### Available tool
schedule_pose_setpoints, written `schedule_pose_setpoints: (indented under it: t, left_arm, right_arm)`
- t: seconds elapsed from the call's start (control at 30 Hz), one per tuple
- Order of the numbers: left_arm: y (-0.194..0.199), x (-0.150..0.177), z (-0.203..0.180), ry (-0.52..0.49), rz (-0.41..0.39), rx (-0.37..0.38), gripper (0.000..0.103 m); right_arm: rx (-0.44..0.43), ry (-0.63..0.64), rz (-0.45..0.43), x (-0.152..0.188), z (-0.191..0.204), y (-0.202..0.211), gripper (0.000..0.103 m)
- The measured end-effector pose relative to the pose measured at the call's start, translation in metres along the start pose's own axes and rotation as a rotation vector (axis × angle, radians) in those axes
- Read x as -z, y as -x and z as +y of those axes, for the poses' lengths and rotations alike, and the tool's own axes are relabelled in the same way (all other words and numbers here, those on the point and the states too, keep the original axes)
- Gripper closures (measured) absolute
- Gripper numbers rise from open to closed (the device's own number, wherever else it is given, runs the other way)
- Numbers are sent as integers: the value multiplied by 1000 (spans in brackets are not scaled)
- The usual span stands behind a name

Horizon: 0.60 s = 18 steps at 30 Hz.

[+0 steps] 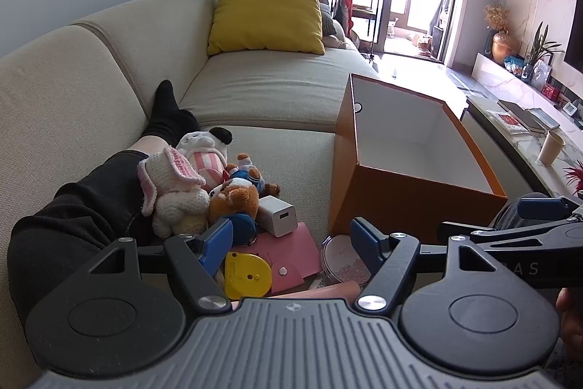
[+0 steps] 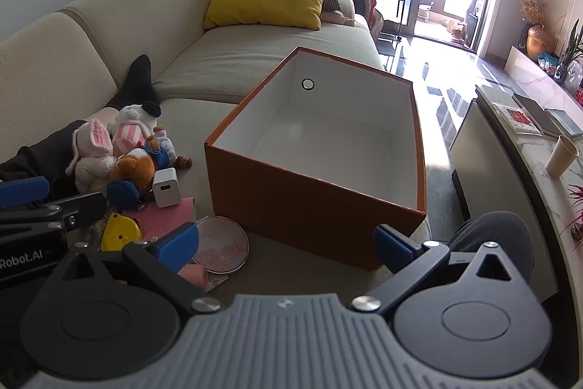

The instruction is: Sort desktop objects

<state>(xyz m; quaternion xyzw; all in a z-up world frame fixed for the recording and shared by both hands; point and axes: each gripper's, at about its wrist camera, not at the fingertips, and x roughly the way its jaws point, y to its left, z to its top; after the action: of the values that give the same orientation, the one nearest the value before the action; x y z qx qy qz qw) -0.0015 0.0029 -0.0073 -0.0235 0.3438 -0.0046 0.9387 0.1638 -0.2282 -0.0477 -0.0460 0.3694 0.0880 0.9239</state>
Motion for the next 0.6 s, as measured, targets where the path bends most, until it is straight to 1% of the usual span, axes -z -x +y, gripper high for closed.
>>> schedule_pose_setpoints:
  t: [0.3, 0.37, 0.47, 0.5, 0.57, 0.6]
  left_arm:
    - [-1, 1, -1, -5, 6, 0, 19]
    - [-2, 1, -1, -8, 13, 8, 18]
    - [-6, 1, 3, -14, 36, 27, 19]
    - [-7, 2, 5, -14, 50, 24, 24]
    - [-11, 3, 7, -21, 69, 27, 29]
    - [-14, 3, 10, -23, 82, 31, 32]
  right_arm:
    - [-1, -4, 6, 1, 0, -2, 1]
    - [-9, -8, 14, 1, 0, -4, 1]
    - [-42, -21, 44, 1, -3, -10, 1]
    - [-53, -24, 56, 1, -4, -12, 3]
    - [-74, -26, 73, 1, -4, -16, 10]
    - [-92, -26, 96, 0, -4, -21, 18]
